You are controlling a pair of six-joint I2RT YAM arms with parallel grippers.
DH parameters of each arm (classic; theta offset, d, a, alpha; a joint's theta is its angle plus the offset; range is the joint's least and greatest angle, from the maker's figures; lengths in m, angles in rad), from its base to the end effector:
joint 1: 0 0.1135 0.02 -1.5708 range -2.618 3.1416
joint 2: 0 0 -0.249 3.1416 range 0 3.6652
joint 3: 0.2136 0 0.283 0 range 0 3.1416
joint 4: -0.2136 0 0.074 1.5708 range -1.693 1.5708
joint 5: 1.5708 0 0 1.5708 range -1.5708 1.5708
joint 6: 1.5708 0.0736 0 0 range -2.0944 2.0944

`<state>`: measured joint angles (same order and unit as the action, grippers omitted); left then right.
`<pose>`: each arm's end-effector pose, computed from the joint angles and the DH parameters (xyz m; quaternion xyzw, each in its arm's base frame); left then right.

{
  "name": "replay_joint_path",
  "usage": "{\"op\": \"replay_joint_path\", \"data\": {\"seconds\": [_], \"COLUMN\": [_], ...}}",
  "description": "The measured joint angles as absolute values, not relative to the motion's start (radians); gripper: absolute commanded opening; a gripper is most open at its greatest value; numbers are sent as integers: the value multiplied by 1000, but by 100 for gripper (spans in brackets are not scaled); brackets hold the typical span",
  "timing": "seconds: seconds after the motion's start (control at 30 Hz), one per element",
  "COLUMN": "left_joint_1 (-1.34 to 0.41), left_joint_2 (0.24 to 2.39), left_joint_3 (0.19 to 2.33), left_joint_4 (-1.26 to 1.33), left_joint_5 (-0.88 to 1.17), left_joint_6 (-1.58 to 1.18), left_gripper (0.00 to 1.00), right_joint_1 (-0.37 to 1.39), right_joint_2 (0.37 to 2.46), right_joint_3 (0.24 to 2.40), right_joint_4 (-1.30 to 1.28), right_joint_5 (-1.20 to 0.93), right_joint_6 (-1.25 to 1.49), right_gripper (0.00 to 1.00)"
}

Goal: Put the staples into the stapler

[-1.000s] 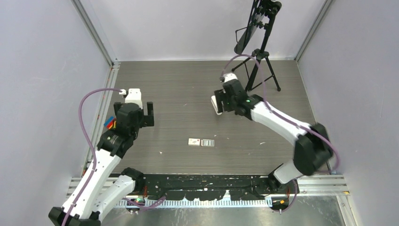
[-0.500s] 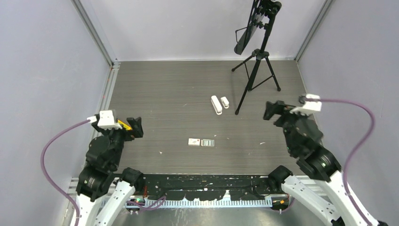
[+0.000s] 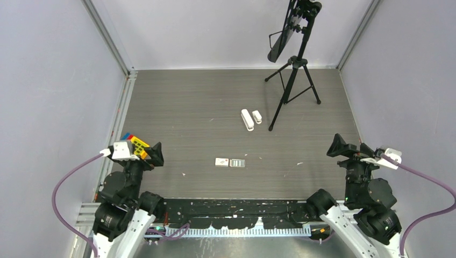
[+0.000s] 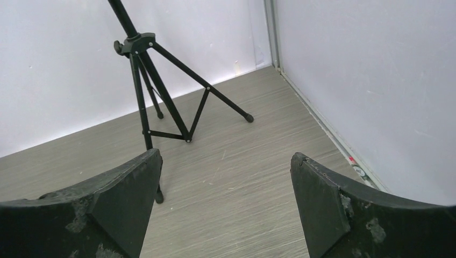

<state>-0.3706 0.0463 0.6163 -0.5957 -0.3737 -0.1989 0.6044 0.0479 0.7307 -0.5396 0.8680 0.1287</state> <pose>0.1162 -0.0163 0.3211 -0.0688 0.7122 -0.0650 0.6956 0.0881 -0.0074 0.3638 0.1689 0.6522 -0.0112 0.7389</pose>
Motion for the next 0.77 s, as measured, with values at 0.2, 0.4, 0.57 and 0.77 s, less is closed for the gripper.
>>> {"op": "replay_joint_path", "data": {"seconds": [0.2, 0.4, 0.57, 0.77], "left_joint_1": [-363, -340, -326, -316], "left_joint_2": [35, 51, 82, 110], "left_joint_3": [614, 614, 614, 614], "left_joint_4": [-598, -597, -597, -600], "left_joint_5": [-384, -398, -395, -389], "left_joint_6": [-201, -200, -194, -181], "left_gripper": [100, 100, 100, 100], "right_joint_1": [604, 604, 604, 604], "right_joint_2": [11, 11, 11, 11], "right_joint_3": [693, 693, 693, 692], "right_joint_4": [-520, -516, -517, -513], "right_joint_5": [881, 873, 858, 845], "right_joint_6": [86, 77, 76, 68], "right_gripper": [94, 94, 94, 94]}}
